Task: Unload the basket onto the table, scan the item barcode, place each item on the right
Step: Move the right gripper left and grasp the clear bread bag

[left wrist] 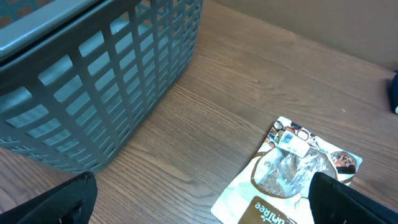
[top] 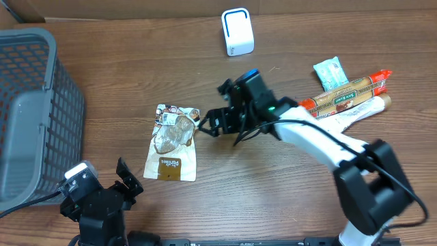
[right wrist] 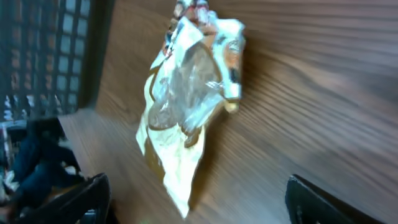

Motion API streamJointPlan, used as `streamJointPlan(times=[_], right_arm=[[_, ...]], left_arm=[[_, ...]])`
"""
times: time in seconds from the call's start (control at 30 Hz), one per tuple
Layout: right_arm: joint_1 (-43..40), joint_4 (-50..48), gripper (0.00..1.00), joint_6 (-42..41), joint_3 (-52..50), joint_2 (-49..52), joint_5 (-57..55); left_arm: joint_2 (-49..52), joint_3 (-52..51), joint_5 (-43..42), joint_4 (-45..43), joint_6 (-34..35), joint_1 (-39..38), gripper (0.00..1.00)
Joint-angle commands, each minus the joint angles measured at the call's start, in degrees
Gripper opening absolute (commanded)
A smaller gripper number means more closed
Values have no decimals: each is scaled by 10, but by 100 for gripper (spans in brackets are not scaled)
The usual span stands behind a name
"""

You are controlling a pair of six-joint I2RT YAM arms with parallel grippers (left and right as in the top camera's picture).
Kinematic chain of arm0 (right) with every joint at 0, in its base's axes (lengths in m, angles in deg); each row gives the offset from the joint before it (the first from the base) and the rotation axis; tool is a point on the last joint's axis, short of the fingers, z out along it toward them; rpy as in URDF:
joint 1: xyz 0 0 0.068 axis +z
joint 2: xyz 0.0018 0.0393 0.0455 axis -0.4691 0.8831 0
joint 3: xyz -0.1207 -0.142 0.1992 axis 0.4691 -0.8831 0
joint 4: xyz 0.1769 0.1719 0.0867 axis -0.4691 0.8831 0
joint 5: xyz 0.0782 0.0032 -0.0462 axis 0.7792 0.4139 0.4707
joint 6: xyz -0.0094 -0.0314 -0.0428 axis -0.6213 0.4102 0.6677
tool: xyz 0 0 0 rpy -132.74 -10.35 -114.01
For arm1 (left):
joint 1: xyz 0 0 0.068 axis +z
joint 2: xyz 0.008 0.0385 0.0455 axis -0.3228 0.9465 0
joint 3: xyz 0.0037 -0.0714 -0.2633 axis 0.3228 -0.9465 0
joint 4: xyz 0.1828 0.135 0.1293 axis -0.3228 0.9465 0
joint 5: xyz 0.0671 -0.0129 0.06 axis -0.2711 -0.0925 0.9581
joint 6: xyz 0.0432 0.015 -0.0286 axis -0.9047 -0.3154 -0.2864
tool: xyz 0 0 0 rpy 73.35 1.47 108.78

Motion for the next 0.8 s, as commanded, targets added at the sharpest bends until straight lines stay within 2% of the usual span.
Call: streamJointPlan(times=[0.0,0.3,0.77], right_arm=[[25,-44,98,-5,16,28,6],[66,-113,97,-54,16,97,-57],[71,-289,86,-143,16,204,-91]], left_arm=[[-2,-1,10,0,8,-2,100],[-2,-1,10,0,8,-2,100],[-2,-1,10,0,8,-2,100]])
